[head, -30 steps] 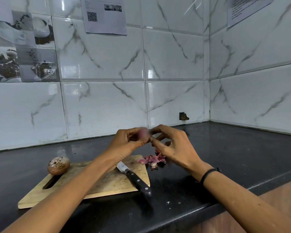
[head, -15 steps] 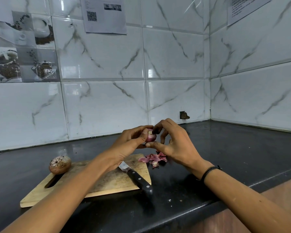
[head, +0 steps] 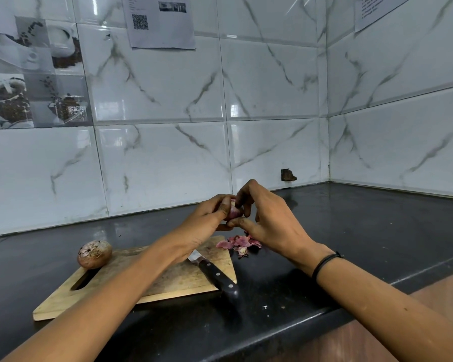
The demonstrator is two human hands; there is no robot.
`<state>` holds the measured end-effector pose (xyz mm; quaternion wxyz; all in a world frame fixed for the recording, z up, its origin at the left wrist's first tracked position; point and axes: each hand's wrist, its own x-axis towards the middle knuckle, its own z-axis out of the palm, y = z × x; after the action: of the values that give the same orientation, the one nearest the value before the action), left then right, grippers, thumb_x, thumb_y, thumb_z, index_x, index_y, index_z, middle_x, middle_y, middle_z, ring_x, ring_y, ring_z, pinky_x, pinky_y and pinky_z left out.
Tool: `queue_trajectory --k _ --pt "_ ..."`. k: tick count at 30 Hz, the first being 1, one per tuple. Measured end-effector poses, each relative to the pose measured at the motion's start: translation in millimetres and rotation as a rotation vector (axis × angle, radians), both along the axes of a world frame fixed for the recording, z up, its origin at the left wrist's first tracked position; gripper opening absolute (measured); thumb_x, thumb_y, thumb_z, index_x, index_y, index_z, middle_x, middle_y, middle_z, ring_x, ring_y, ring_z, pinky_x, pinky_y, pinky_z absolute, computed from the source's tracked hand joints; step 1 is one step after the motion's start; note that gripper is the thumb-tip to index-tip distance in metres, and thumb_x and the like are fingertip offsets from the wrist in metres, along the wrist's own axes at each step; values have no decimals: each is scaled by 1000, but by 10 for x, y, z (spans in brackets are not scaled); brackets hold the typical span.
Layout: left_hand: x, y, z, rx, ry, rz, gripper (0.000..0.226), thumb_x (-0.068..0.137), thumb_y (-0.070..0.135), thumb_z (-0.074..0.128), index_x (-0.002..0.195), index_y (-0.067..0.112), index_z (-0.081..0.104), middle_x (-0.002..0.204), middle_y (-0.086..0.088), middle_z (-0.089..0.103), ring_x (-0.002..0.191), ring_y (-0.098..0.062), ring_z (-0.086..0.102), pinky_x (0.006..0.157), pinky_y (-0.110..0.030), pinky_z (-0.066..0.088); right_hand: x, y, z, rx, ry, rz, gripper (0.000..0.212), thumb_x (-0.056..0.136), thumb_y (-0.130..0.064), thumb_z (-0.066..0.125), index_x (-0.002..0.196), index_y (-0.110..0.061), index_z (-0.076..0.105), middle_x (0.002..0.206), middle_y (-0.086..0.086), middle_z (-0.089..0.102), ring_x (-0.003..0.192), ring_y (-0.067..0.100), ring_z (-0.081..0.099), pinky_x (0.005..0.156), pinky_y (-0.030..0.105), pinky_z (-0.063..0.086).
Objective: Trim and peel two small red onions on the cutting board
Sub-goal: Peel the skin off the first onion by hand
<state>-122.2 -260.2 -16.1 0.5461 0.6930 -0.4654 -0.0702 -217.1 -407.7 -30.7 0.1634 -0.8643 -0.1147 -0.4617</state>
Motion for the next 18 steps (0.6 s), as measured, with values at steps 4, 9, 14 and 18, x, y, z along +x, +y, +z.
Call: queue_trajectory --k 4,9,14,18 --pt "-26 -30 -10 18 -24 24 27 108 33 37 111 22 62 97 6 69 95 -6 68 97 -26 55 5 0 6 -49 25 2 36 88 -26 77 102 -17 45 90 -5 55 75 16 51 64 40 49" --pt "-18 -68 -39 12 11 33 28 108 34 35 92 29 58 83 13 66 90 -6 65 99 -31 54 37 18 -19 -98 50 -10 32 91 -13 71 94 -17 39 80 -9 46 68 14 42 60 36 43" --pt "21 -26 -19 -14 89 21 29 109 30 36 113 24 64 107 1 74 101 -14 69 98 -33 55 29 17 4 26 7 -26 46 83 -32 82 97 -20 40 78 -14 47 66 10 47 58 23 40" --pt "38 -25 -37 -8 98 10 28 109 25 37 117 24 64 115 -5 71 105 -16 69 97 -34 55 -6 -19 12 109 -8 -26 56 71 -43 90 96 -21 45 81 -14 50 72 6 48 62 16 41"
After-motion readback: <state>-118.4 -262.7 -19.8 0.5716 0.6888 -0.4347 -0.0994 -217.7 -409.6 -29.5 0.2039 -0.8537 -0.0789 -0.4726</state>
